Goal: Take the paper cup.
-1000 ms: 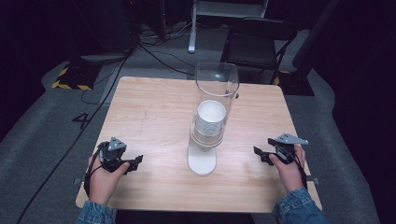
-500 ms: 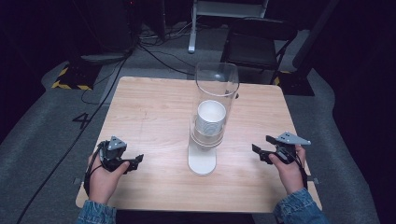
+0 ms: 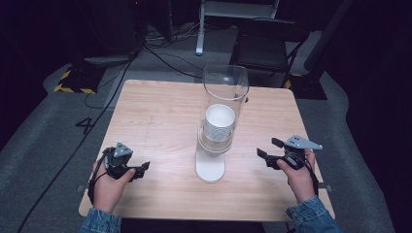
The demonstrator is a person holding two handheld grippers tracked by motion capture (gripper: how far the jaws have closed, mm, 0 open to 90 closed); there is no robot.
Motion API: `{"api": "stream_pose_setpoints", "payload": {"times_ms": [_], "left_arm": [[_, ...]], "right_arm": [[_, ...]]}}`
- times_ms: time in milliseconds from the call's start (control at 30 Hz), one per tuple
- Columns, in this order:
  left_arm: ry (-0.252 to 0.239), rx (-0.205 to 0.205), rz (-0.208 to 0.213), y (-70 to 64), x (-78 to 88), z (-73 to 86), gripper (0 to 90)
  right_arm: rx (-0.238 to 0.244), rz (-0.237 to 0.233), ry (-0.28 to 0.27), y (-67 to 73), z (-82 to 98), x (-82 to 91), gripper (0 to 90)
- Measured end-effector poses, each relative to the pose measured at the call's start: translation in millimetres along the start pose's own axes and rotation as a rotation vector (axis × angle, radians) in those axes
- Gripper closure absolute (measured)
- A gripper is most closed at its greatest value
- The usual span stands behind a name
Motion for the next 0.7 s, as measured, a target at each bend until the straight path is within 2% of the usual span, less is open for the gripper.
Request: {"api": "stream_pose_setpoints", "payload": {"times_ms": [200,400,700], "left_arm": [[0.002,0.006,0.002,-0.3,0.1,0.8,22.2],[0.005,0.010,0.003,0.5,0.4,2.5,22.1],[0.016,0.004,0.012,0.0,-0.2,5.0,21.6]], "right_arm": [[0.009,-0.024,-0.009,7.7,-7.6,-3.2,21.6],[0.035,-0.058,-0.003,24.0,-12.3,-15.1,21.6],[0.032,-0.116,0.006,44.2,-13.7,-26.8,21.6]]}}
Point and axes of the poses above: each handheld gripper's, and its own axes: x roughly backward along the jaws, z roughly out of its underside, y roughly to its left, the point moved 10 cm from there along -x, roughly forward along the jaws, and after that the axes turned 12 degrees about -y, right-handed, at the moved point
